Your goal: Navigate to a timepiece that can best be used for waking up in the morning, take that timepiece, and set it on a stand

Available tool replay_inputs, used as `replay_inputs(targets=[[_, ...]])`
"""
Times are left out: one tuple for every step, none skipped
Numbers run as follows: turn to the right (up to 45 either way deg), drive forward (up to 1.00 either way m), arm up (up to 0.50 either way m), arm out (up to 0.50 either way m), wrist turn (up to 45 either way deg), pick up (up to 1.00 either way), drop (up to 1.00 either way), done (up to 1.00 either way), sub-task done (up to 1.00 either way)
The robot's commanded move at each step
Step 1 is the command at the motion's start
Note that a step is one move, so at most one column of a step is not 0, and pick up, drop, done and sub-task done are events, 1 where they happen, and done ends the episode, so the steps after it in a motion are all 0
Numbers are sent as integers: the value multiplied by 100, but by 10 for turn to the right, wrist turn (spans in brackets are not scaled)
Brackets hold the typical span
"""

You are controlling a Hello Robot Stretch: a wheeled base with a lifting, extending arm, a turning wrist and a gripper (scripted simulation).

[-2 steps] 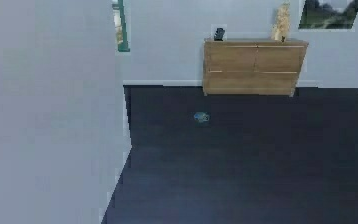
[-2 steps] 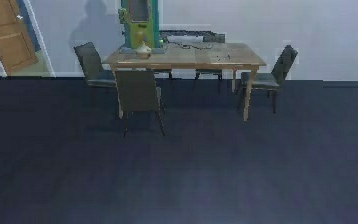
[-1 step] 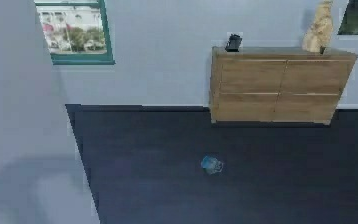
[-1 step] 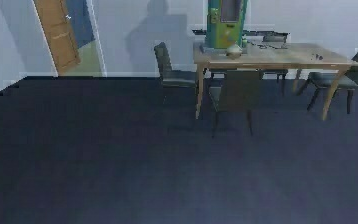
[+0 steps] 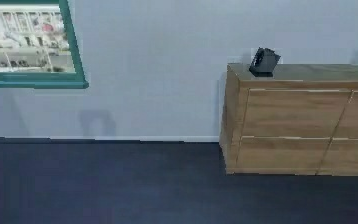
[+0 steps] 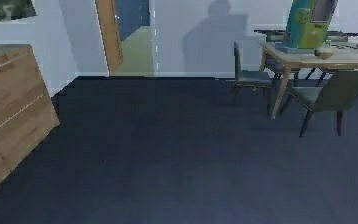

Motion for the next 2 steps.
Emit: replay_inputs(targets=[[-210, 0, 0, 0, 0, 0, 0, 0, 0], [0, 5, 0, 0, 0, 0, 0, 0, 0]])
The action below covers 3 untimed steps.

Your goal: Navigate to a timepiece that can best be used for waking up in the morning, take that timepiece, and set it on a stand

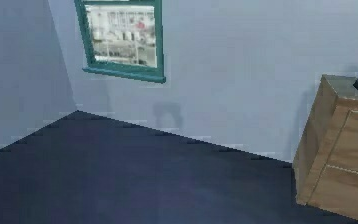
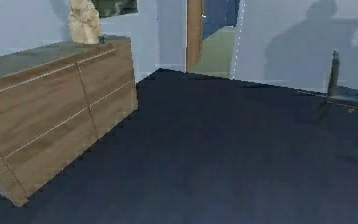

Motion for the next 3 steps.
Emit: replay_inputs(targets=[[150, 0, 0, 0, 0, 0, 0, 0, 0], [0, 100, 0, 0, 0, 0, 0, 0, 0], [120, 0, 0, 0, 0, 0, 0, 0, 0]])
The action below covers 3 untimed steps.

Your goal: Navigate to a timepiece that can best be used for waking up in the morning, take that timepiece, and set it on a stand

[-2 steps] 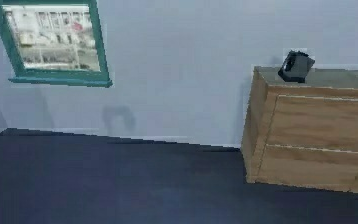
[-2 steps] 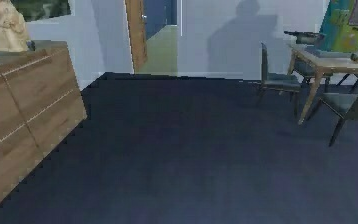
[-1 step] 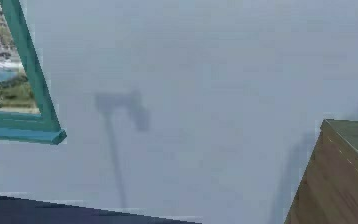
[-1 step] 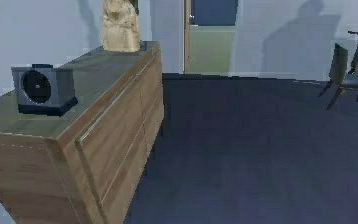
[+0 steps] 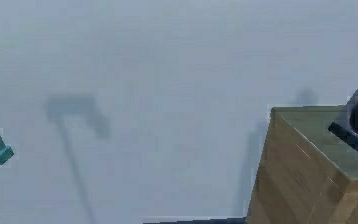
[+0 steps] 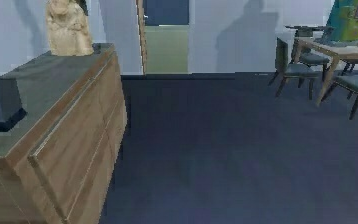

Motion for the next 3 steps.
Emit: replay_inputs(targets=[[0, 15, 0, 0, 0, 0, 0, 0, 0], [-330, 0, 0, 0, 0, 0, 0, 0, 0], [0, 0, 50, 0, 0, 0, 0, 0, 0]])
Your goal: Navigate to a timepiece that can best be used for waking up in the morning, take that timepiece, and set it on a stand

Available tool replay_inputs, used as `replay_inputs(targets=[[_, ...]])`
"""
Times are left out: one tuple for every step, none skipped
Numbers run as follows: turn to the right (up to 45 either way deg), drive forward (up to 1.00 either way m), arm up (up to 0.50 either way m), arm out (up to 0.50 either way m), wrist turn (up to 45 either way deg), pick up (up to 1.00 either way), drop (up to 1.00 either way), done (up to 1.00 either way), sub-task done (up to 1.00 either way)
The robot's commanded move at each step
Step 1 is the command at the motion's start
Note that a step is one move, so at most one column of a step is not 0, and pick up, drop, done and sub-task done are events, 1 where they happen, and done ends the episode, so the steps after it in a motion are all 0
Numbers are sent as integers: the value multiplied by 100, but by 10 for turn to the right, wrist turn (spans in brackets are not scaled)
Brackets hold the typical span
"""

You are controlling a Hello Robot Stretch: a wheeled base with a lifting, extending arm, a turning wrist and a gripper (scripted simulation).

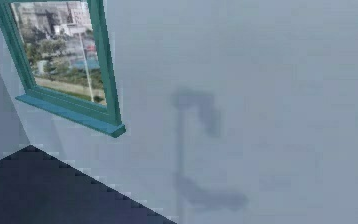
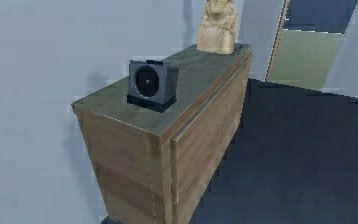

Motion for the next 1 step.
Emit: replay_inputs(targets=[[0, 0, 38, 0, 0, 0, 0, 0, 0]])
